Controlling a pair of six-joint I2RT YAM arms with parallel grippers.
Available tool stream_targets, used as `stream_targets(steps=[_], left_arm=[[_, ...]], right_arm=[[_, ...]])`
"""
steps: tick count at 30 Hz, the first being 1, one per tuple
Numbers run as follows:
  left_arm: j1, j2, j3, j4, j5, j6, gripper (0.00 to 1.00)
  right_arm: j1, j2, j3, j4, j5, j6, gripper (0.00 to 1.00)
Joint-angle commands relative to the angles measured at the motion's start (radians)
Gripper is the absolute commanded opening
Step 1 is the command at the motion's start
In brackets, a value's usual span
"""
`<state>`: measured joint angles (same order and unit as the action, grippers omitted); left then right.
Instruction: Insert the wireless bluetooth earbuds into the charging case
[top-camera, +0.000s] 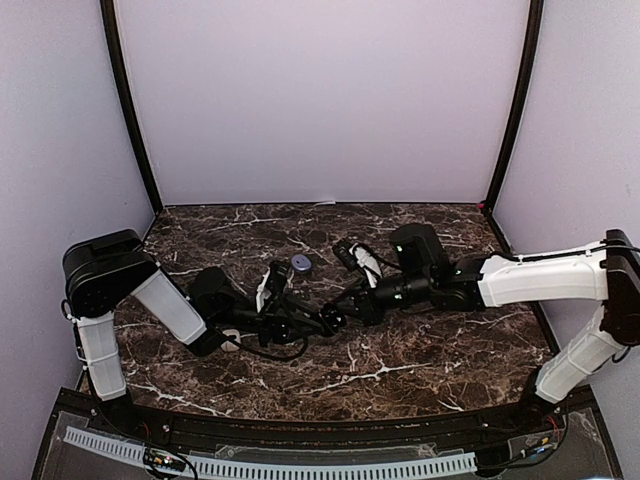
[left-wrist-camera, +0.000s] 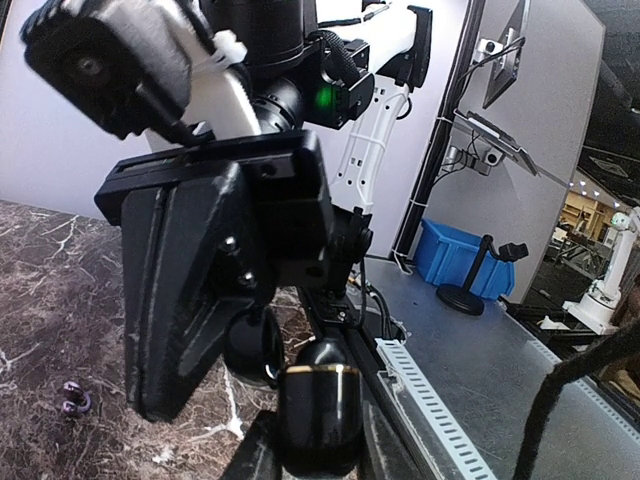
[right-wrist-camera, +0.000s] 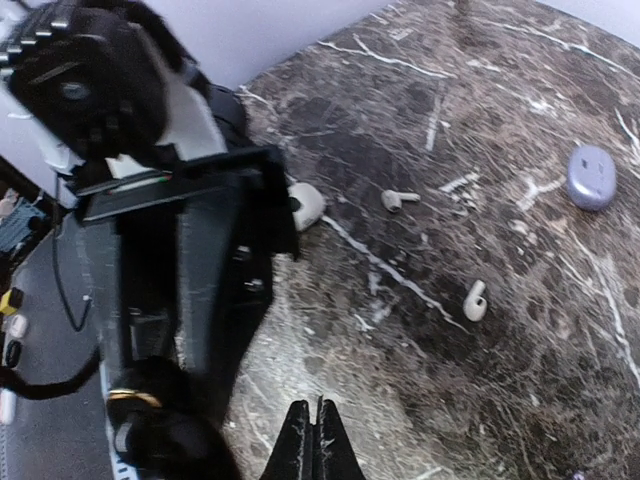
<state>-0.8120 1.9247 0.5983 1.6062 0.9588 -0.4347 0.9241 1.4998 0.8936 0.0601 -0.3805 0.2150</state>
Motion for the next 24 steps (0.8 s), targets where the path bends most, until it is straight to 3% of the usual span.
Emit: stream_targets(steps=[1,4,7,9,14,16,19,22,24], left_arm=[[-0.001,-0.039,-0.017,0.224,-0.023,-0.022,0.00],[0.012,-0.041,-0.032,0.215,-0.066,-0.040,0.00],[0.041,-0.048,-0.044,0.186,-0.108,-0.092,0.00],[0.060,-0.059,-0.060,0.177,-0.119,-0.097,0.00],[0.108,-0.153,-0.117,0.078,-0.164,-0.098,0.00],[0.145,-0.220,-0.134,-0.054,-0.216,-0.113,0.00],[0.195,-0.356,-0.131,-0.422,-0.313,-0.082,0.00],[0.242,-0.505,-0.086,-0.832,-0.519,0.007,0.00],[0.275,-0.590,-0.073,-1.006,-0.665,0.025,0.00]], right_arm=[[-0.004,-0.075,-0.055,0.193,-0.251,-0.002,0.00],[-0.004,-0.131,-0.103,0.236,-0.352,-0.006,0.00],[-0.004,-0.179,-0.132,0.190,-0.347,-0.042,0.00],[-0.004,-0.213,-0.148,0.150,-0.244,-0.062,0.00],[-0.007,-0.302,-0.208,0.115,0.219,-0.029,0.00],[-0.010,-0.334,-0.248,0.141,0.359,-0.018,0.00],[-0.011,-0.349,-0.278,0.149,0.472,-0.032,0.01],[-0.015,-0.327,-0.271,0.121,0.541,-0.044,0.01],[-0.019,-0.308,-0.265,0.111,0.564,-0.046,0.01]])
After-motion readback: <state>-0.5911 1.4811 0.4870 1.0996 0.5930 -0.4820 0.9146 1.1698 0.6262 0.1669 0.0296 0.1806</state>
